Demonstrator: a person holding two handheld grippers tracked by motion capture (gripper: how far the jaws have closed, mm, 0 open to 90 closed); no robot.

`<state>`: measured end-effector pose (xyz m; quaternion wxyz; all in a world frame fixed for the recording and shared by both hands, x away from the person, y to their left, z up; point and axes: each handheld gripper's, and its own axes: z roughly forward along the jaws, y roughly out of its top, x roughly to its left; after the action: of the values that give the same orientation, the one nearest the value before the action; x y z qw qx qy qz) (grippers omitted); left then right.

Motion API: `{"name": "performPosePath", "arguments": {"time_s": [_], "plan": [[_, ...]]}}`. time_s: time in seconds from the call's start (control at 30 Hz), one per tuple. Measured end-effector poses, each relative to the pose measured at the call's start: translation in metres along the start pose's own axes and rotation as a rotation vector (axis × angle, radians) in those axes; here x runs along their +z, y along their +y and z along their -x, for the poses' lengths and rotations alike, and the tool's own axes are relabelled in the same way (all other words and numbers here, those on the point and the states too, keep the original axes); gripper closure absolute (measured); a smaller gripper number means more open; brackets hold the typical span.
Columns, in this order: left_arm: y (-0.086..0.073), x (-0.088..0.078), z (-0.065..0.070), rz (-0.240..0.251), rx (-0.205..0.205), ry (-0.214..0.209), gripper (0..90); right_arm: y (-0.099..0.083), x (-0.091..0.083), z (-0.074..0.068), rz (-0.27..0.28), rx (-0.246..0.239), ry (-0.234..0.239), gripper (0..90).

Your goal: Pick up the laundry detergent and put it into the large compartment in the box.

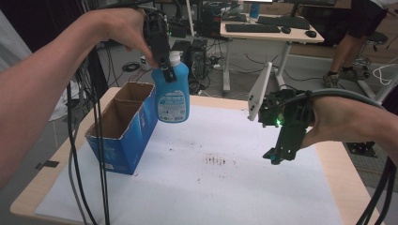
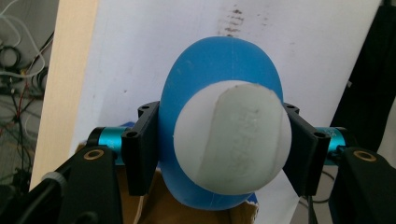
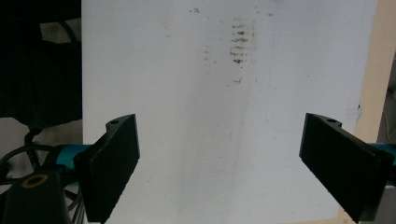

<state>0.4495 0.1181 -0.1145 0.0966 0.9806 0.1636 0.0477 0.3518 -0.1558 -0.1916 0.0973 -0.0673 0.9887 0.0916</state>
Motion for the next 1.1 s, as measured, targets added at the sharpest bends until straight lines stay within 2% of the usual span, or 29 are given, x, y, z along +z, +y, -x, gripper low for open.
{"name": "performPosePath", "arguments": {"time_s": [0.13,0.17,0.23,0.43,0.77,0.9,1.1], "plan": [[-0.014,-0.007,-0.005,-0.006,-0.065,0.025,37.6,0.002,0.001,0.0,0.0,-0.004,0.0,11.3],[-0.022,-0.011,-0.008,-0.01,-0.097,0.032,37.6,0.002,0.002,0.001,-0.001,-0.005,0.001,11.3],[-0.025,-0.013,-0.009,-0.009,-0.11,0.04,37.7,0.002,0.002,0.001,0.0,-0.006,0.0,11.3],[-0.049,-0.027,-0.014,-0.003,-0.243,0.061,37.7,0.003,0.002,0.002,0.003,-0.012,0.002,11.3],[-0.09,-0.04,-0.023,-0.03,-0.41,0.11,37.6,0.01,0.006,0.004,0.0,-0.024,0.003,11.3],[-0.105,-0.04,-0.025,-0.042,-0.45,0.109,37.6,0.012,0.008,0.004,0.001,-0.029,0.005,11.3],[-0.117,-0.033,-0.025,-0.067,-0.451,0.104,37.6,0.014,0.009,0.005,-0.001,-0.034,0.007,11.3]]}}
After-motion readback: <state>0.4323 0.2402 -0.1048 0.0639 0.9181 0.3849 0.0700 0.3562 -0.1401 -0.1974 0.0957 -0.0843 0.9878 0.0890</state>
